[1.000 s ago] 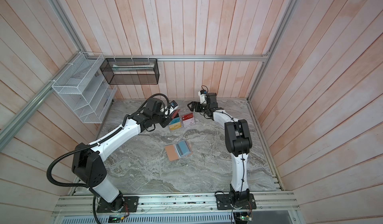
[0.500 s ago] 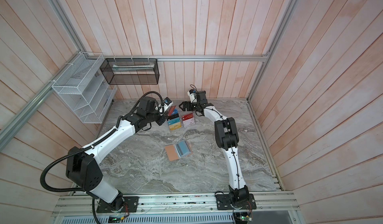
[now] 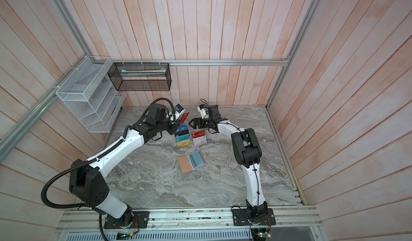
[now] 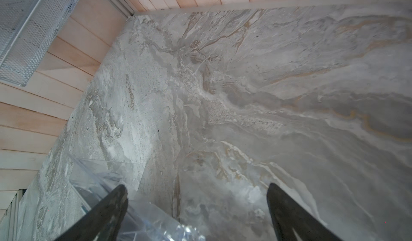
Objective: Take the credit cards out of the card holder
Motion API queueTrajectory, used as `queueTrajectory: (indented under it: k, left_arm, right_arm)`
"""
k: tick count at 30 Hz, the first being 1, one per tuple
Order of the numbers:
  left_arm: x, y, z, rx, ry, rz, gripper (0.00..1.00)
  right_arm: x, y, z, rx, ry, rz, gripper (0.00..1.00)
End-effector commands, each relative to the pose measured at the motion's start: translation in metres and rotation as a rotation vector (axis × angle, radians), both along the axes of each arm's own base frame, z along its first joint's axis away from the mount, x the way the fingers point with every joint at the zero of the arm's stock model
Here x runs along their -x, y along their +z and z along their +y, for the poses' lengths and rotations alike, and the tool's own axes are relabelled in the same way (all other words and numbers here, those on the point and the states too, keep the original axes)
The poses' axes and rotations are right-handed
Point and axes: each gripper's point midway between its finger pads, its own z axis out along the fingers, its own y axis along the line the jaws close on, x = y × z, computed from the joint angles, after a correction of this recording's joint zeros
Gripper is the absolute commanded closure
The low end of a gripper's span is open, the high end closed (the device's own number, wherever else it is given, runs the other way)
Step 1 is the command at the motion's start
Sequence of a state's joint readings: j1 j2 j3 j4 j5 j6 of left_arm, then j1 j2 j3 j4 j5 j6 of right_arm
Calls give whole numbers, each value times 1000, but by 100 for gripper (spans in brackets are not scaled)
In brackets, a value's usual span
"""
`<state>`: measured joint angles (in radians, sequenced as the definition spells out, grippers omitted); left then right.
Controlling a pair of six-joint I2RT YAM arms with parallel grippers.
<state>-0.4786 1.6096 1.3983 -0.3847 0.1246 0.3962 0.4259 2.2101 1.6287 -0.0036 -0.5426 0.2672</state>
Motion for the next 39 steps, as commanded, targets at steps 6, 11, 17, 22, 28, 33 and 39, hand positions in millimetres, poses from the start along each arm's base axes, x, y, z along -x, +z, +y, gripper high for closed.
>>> queueTrajectory:
  k: [6,11,17,22,28,33,39]
  left_arm:
    - [19,10,-9,3,-96,3,100]
    - [35,1,-17,-62,-134,-3,100]
    - [44,-33,-25,-228,-153,64,100]
    - [49,-58,-37,-362,-182,114,100]
    - [47,-79,-50,-531,-208,121,100]
    - [39,-87,-56,-614,-216,138,100]
    - [32,-105,-53,-776,-242,119,100]
  right_arm:
    - [4,52,-11,-119,-72,-47,2]
    - [-2,89,-51,-221,-139,-75,2]
    - [9,97,-107,-177,-259,-75,2]
    - [48,94,-139,-120,-317,-90,2]
    - [105,85,-157,-76,-345,-83,2]
    - [156,68,-167,-94,-353,-48,2]
    - [188,53,-173,-50,-366,-42,2]
